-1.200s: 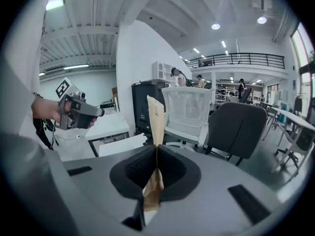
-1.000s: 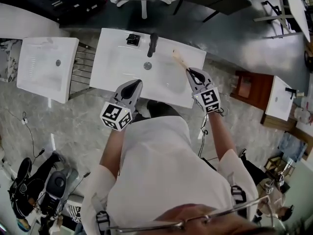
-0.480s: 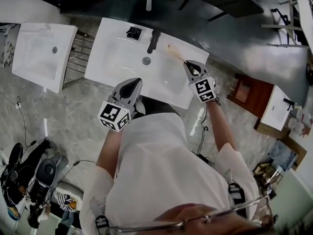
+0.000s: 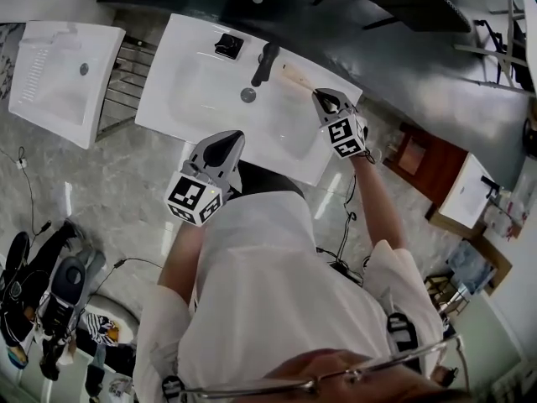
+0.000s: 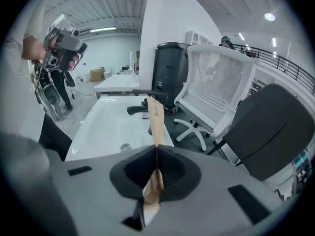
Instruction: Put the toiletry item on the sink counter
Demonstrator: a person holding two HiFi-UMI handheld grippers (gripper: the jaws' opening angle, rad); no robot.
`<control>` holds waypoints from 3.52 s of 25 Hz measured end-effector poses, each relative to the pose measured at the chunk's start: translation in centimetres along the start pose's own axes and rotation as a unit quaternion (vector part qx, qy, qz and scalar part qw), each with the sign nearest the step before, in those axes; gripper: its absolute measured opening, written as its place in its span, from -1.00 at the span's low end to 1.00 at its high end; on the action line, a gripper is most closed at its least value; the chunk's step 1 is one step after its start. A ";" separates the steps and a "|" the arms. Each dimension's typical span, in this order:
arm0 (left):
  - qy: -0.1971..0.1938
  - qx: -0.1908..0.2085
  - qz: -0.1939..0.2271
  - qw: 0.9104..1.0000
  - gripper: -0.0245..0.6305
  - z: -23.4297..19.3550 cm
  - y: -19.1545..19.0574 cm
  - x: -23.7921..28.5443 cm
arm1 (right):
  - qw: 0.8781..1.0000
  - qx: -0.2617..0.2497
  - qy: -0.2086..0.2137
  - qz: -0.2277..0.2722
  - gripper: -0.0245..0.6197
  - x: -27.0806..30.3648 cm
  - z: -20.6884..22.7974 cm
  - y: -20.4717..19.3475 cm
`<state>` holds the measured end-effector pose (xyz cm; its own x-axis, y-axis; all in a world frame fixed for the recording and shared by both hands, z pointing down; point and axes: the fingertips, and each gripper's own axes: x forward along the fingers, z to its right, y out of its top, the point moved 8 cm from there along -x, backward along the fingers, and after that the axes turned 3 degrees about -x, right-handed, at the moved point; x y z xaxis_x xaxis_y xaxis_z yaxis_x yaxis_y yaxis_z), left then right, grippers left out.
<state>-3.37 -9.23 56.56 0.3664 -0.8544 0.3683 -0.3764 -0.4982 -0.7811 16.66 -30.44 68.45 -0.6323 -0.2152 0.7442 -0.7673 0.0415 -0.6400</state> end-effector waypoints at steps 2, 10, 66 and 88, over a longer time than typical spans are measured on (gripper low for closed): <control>0.001 0.000 -0.002 1.000 -0.92 -0.2 0.1 0.5 | 1.000 -0.005 0.005 -0.007 -0.89 1.0 0.5 -0.4; 0.000 -0.003 -0.006 1.000 -0.92 -0.2 -0.1 2.1 | 0.999 -0.018 0.024 -0.036 -0.89 4.2 1.2 -2.2; -0.030 0.022 -0.012 0.999 -0.92 -1.2 1.2 -0.5 | 0.991 0.017 0.021 -0.132 -0.53 0.9 -0.4 0.3; -0.086 0.021 0.007 0.996 -0.92 -3.1 4.5 -3.4 | 0.981 0.160 -0.103 -0.038 -0.84 -11.8 -4.4 7.0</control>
<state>-8.90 -9.00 53.36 0.5030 -0.8218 0.2678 -0.3486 -0.4764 -0.8072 18.31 -23.34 56.02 -0.5138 -0.3997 0.7591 -0.7182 -0.2837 -0.6354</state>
